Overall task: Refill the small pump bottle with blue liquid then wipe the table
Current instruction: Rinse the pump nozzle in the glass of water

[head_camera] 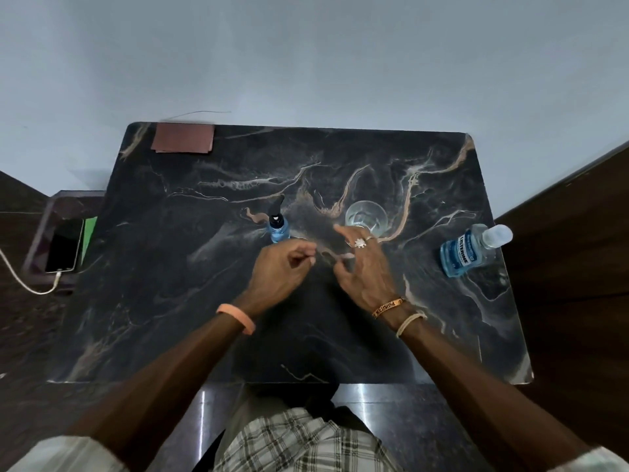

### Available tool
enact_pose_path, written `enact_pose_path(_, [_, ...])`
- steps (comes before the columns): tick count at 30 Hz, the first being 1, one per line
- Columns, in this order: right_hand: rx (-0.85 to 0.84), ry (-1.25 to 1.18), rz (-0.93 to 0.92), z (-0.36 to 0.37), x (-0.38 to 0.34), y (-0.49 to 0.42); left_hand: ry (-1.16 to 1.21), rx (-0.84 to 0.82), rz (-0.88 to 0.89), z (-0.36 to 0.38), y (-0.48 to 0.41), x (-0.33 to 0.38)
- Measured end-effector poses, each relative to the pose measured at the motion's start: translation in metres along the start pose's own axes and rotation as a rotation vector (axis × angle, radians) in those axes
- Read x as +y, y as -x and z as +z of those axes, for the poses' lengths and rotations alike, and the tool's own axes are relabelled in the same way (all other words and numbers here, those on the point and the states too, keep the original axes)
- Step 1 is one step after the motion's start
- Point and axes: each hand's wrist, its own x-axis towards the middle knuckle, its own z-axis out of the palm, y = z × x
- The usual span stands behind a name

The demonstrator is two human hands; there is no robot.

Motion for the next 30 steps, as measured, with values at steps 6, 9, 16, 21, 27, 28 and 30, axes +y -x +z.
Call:
enact_pose_path(6, [-0.151,-0.112,0.091,0.038,-0.023,-0.026,-0.022,0.222,-0.132,-0.037,0.004,-0.039])
enact_pose_path(9, [-0.183,-0.175,0.185,0.061,-0.034,-0.045,-0.052,0.138,-0.155,-0.04,-0.01,-0.047])
enact_pose_path(16, [-0.215,-0.244,0.24,0.094,-0.048,-0.071,-0.014,0.1,-0.118,-0.033,-0.031,-0.05])
enact_pose_path(21, [-0.17,-0.246,0.239,0.09,-0.045,-0.067,0.107,0.005,-0.156,-0.035,-0.031,-0.05])
enact_pose_path(27, [-0.099,-0.29,0.193,0.044,-0.04,-0.054,0.197,-0.085,-0.101,-0.028,-0.032,-0.023])
enact_pose_path(28, [-0.086,-0.294,0.169,0.033,-0.041,-0.052,0.182,-0.108,-0.07,-0.024,-0.034,-0.016])
enact_pose_path(30, [-0.05,-0.295,0.111,0.011,-0.041,-0.046,0.161,-0.112,-0.003,-0.016,-0.037,0.0])
